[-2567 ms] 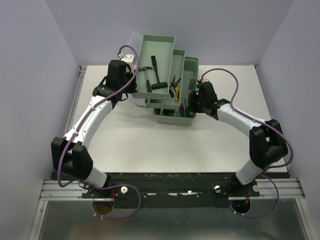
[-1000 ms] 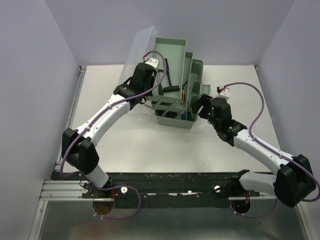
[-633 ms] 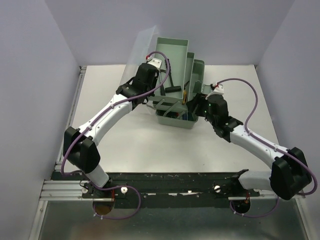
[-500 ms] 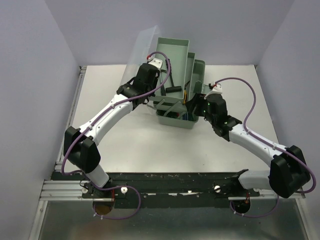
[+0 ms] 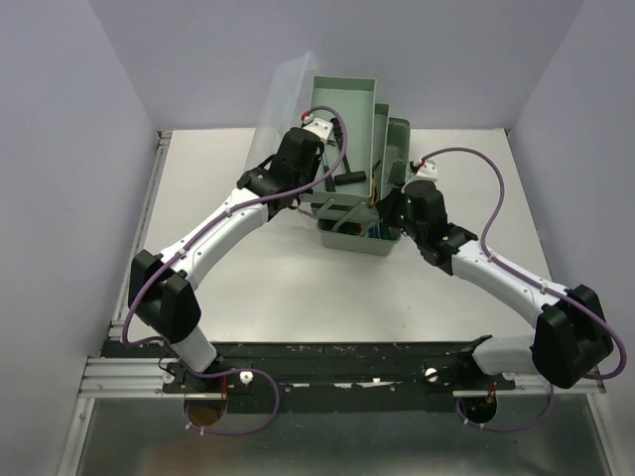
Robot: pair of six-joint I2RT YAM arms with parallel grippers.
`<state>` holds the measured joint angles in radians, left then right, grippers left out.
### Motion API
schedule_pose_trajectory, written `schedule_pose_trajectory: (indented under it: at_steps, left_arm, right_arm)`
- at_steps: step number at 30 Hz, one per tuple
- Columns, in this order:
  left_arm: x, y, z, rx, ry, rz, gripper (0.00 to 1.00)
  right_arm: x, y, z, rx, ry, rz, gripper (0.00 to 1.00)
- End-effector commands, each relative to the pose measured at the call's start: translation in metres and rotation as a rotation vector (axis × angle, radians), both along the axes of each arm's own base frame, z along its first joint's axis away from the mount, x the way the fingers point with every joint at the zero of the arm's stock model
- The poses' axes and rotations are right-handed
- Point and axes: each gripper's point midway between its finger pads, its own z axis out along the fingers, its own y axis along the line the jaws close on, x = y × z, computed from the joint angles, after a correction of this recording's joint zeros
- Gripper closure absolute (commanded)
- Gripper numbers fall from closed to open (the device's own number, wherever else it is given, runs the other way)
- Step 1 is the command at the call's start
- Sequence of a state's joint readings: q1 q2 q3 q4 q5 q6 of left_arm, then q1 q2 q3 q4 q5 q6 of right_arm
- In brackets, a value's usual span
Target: Pack the tool kit
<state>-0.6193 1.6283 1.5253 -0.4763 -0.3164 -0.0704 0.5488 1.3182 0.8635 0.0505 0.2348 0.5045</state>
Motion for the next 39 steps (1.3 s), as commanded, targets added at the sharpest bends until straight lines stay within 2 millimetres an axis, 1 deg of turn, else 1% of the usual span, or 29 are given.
schedule_pose_trajectory:
  at_steps: [1, 4, 5, 11, 14, 15, 18, 21, 27, 30, 36, 39]
  left_arm:
    - [-0.01, -0.036, 0.023, -0.028, -0.058, -0.148, 0.62]
    - [-0.012, -0.042, 0.03, -0.053, -0.069, -0.178, 0.56]
    - [-0.013, -0.045, 0.032, -0.061, -0.071, -0.189, 0.54]
    - [-0.015, -0.051, 0.045, -0.089, -0.089, -0.22, 0.41]
    - [-0.017, -0.054, 0.056, -0.11, -0.106, -0.236, 0.35]
    - [-0.017, -0.055, 0.059, -0.116, -0.11, -0.242, 0.34]
    - [-0.02, -0.058, 0.076, -0.146, -0.136, -0.262, 0.27]
    - [-0.025, -0.062, 0.094, -0.183, -0.165, -0.293, 0.23]
    - [-0.035, -0.064, 0.122, -0.236, -0.213, -0.332, 0.18]
    - [-0.038, -0.063, 0.126, -0.24, -0.218, -0.339, 0.16]
    - [-0.035, -0.058, 0.112, -0.205, -0.184, -0.315, 0.14]
    - [-0.035, -0.058, 0.11, -0.203, -0.178, -0.306, 0.14]
  right_arm:
    - [0.0, -0.02, -0.024, -0.101, 0.078, -0.073, 0.88]
    - [-0.001, -0.022, -0.03, -0.114, 0.1, -0.086, 0.99]
    - [-0.001, -0.023, -0.033, -0.117, 0.109, -0.092, 1.0]
    - [-0.004, -0.028, -0.044, -0.124, 0.134, -0.115, 1.0]
    - [-0.005, -0.031, -0.047, -0.131, 0.141, -0.128, 1.0]
    - [-0.005, -0.032, -0.048, -0.134, 0.141, -0.135, 1.0]
    - [-0.006, -0.036, -0.048, -0.144, 0.14, -0.149, 1.0]
    - [-0.006, -0.038, -0.05, -0.148, 0.143, -0.155, 1.0]
    - [-0.007, -0.039, -0.058, -0.161, 0.16, -0.159, 1.0]
    - [-0.008, -0.041, -0.061, -0.168, 0.167, -0.166, 1.0]
    - [-0.008, -0.04, -0.062, -0.164, 0.169, -0.165, 1.0]
    - [-0.008, -0.041, -0.064, -0.168, 0.173, -0.169, 1.0]
